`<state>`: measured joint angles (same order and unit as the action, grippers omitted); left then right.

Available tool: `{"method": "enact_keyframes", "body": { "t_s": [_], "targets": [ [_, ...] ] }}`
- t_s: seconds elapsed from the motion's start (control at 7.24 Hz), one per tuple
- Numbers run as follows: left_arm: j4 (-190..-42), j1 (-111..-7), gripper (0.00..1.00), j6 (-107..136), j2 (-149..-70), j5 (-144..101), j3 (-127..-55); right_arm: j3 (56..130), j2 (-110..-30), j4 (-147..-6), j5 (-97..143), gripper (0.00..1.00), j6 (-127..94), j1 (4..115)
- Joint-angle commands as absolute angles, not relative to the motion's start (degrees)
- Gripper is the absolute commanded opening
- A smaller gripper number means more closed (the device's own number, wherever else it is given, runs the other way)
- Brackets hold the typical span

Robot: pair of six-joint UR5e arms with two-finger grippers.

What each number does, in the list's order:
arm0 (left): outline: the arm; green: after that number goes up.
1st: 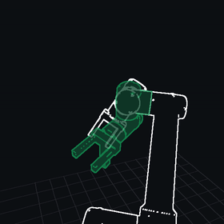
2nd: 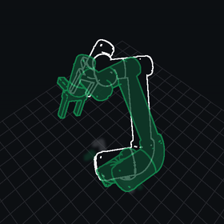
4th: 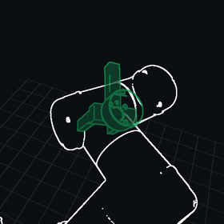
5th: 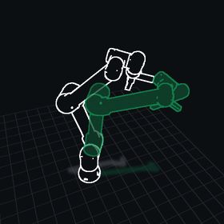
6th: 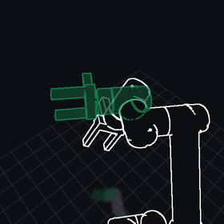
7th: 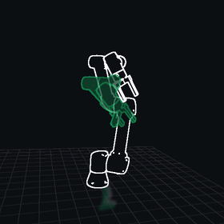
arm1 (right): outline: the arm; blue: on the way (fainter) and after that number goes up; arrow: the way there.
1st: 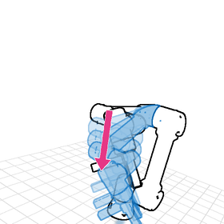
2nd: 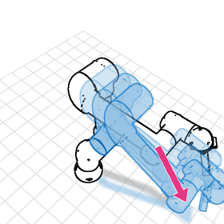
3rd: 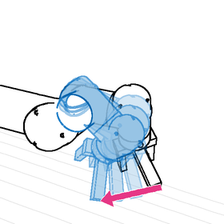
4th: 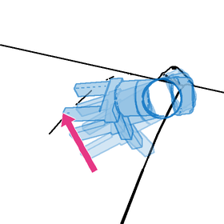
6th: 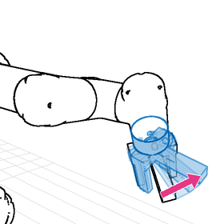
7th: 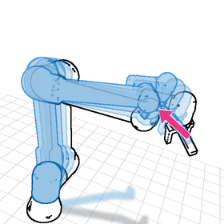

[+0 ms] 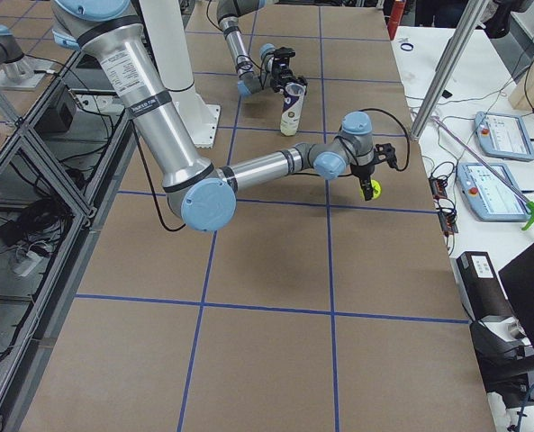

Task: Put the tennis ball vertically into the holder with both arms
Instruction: 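Grasp the second tennis ball with the right gripper, then carry the second ball with the right gripper above the can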

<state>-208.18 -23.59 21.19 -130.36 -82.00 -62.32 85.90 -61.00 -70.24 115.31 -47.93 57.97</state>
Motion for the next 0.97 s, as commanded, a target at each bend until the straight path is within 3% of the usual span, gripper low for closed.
{"method": "enact_keyframes", "body": {
  "t_s": [0.0,0.28,0.55,0.83],
  "targets": [
    [-208.2,-23.6,0.85,21.2,-130.4,-82.0,-62.3,100.0,-60.0,-82.5,116.5,0.0,-57.1,55.0],
    [-208.2,-23.5,0.85,21.3,-130.4,-82.0,-62.3,107.9,-54.3,-95.2,116.1,0.0,-65.1,50.8],
    [-208.2,-23.3,0.84,21.3,-130.5,-82.0,-62.3,110.1,-51.7,-95.8,114.4,0.0,-72.7,46.5],
    [-208.2,-23.0,0.85,21.2,-130.5,-82.0,-62.3,114.1,-46.8,-105.8,112.1,0.0,-75.8,41.9]
  ]
}}
